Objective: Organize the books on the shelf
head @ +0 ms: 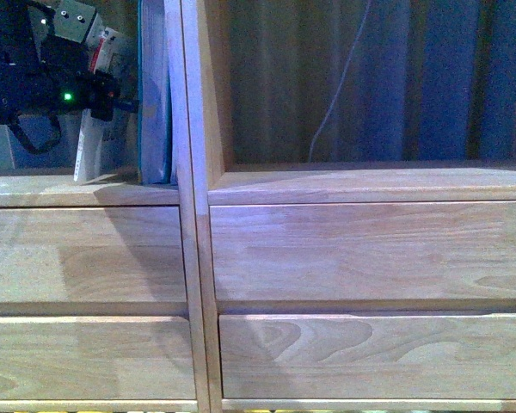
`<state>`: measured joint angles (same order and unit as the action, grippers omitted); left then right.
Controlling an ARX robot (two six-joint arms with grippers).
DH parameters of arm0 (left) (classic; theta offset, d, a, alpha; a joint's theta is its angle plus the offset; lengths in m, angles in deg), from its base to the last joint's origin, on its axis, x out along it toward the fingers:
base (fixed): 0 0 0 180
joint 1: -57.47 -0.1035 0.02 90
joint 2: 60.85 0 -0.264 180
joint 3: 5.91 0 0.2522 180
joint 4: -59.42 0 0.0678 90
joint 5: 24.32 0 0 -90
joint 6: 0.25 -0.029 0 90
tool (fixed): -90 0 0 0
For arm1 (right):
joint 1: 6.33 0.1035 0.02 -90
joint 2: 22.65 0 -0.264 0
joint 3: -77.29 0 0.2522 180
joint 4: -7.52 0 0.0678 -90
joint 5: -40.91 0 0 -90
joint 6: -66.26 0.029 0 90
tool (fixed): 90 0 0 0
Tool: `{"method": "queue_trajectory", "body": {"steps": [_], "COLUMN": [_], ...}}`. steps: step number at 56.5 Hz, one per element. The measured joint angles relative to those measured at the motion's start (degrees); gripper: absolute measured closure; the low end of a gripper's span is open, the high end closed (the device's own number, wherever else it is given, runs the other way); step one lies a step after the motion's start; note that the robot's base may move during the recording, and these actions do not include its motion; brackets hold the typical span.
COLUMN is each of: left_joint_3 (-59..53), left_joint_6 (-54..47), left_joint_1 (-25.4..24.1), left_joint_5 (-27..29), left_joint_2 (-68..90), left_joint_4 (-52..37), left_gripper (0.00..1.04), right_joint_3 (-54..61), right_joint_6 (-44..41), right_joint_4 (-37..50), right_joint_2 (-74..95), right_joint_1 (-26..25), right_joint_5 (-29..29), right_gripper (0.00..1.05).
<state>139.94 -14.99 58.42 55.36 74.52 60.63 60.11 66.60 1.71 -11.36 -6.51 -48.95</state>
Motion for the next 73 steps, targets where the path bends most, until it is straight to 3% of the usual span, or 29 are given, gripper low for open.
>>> {"method": "queue_trajectory", "body": {"steps": [7,37,44,52,59,73], "left_joint_3": [2.14,11.32,12.26,7.32,-5.14,-37.27], "left_joint_6": [1.09,3.04,3.69,4.63,10.01,15.41], "left_joint_1": [0.2,1.05,1.53,1.6,1.25,2.64], "left_joint_5": [1.01,1.68,2.19,2.43,-0.35,-4.22], "left_joint_2": [1.07,4.76,5.18,3.32,-3.48,-23.63], "left_joint_4": [1.42,10.67,11.54,8.04,3.32,-7.06], "left_gripper": [0.87,0.86,0.67,0.33,0.06,0.07], "right_joint_3": [0.57,0.72,0.72,0.72,0.72,0.72], "right_joint_6": [-0.09,-0.11,-0.09,-0.11,-0.11,-0.11], "right_joint_4": [-7.13,-8.09,-8.09,-8.09,-8.09,-8.09], "right_joint_2": [-6.01,-8.35,-8.35,-8.35,-8.35,-8.37], "right_joint_1": [0.0,0.02,0.0,0.0,0.0,0.02], "right_joint_5": [0.0,0.0,0.0,0.0,0.0,0.02], "right_gripper": [0.99,0.21,0.05,0.07,0.07,0.07]}}
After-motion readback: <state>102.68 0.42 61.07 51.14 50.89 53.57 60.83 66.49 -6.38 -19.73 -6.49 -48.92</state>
